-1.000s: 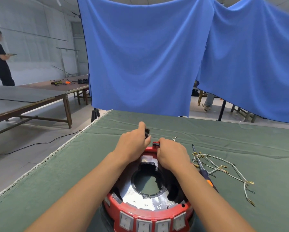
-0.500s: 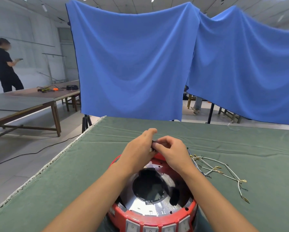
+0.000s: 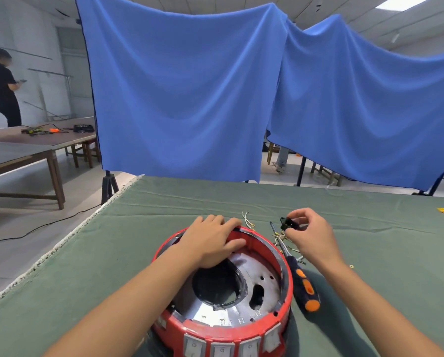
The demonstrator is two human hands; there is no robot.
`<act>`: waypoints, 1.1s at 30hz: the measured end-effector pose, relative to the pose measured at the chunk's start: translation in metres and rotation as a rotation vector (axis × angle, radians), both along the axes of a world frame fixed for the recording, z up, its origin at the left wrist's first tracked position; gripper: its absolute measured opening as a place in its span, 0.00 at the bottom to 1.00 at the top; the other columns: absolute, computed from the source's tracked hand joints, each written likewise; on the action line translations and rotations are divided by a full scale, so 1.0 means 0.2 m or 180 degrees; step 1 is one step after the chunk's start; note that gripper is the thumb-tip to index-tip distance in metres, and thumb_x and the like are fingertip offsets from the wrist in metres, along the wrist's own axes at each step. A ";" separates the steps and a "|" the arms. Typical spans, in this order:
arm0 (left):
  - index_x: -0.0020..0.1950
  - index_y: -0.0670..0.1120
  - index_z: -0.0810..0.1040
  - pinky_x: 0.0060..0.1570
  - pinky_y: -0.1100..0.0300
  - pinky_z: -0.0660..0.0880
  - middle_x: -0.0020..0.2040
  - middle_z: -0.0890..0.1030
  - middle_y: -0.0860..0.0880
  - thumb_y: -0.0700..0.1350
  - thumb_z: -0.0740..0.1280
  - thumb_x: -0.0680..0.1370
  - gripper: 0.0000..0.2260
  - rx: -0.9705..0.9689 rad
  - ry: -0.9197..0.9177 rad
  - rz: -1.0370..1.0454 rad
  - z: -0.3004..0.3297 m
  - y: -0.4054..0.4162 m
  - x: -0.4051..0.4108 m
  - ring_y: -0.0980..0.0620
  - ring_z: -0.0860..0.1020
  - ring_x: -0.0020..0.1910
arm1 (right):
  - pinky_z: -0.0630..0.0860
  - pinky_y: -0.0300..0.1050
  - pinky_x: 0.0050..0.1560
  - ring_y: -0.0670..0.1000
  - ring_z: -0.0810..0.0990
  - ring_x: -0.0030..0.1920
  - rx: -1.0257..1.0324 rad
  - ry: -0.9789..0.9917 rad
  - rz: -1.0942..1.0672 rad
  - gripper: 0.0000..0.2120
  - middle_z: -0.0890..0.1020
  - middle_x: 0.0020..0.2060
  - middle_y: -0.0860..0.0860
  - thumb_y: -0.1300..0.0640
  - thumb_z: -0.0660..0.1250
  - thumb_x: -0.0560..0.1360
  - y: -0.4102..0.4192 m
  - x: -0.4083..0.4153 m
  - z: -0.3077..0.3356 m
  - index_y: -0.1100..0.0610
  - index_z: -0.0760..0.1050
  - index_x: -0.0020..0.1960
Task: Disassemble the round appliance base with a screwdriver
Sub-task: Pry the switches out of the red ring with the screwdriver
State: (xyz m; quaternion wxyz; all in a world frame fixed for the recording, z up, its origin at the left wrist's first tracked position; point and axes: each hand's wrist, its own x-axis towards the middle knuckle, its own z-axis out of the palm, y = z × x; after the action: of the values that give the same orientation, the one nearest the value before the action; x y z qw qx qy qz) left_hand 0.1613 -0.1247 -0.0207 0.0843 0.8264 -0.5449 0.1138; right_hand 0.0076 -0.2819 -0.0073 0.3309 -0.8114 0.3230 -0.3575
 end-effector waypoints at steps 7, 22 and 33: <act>0.68 0.55 0.63 0.60 0.54 0.62 0.64 0.72 0.50 0.61 0.52 0.79 0.20 -0.0006 0.0019 0.0067 -0.01 -0.01 0.00 0.48 0.68 0.63 | 0.64 0.45 0.41 0.55 0.73 0.49 -0.0639 0.0938 -0.0510 0.11 0.73 0.44 0.51 0.68 0.65 0.71 -0.21 -0.08 -0.23 0.53 0.69 0.42; 0.67 0.52 0.66 0.59 0.52 0.62 0.62 0.73 0.47 0.55 0.56 0.80 0.16 0.0073 0.0191 0.0355 0.02 -0.08 0.09 0.46 0.68 0.63 | 0.69 0.40 0.40 0.39 0.74 0.34 -0.0439 0.0327 0.1001 0.05 0.79 0.37 0.39 0.53 0.69 0.72 0.09 -0.12 -0.03 0.45 0.78 0.38; 0.60 0.50 0.76 0.62 0.53 0.66 0.60 0.73 0.47 0.51 0.63 0.77 0.13 -0.0293 0.0592 0.0472 0.17 0.02 -0.03 0.46 0.68 0.63 | 0.65 0.46 0.44 0.50 0.74 0.50 -0.1175 0.1189 0.0940 0.17 0.67 0.60 0.44 0.45 0.48 0.82 0.20 -0.06 -0.08 0.45 0.65 0.37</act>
State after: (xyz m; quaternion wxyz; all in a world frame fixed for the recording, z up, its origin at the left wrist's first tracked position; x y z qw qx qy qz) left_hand 0.1561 -0.1201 0.0129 0.1637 0.8667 -0.4663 0.0675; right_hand -0.0046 -0.2411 -0.0229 0.1611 -0.9477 0.1863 -0.2028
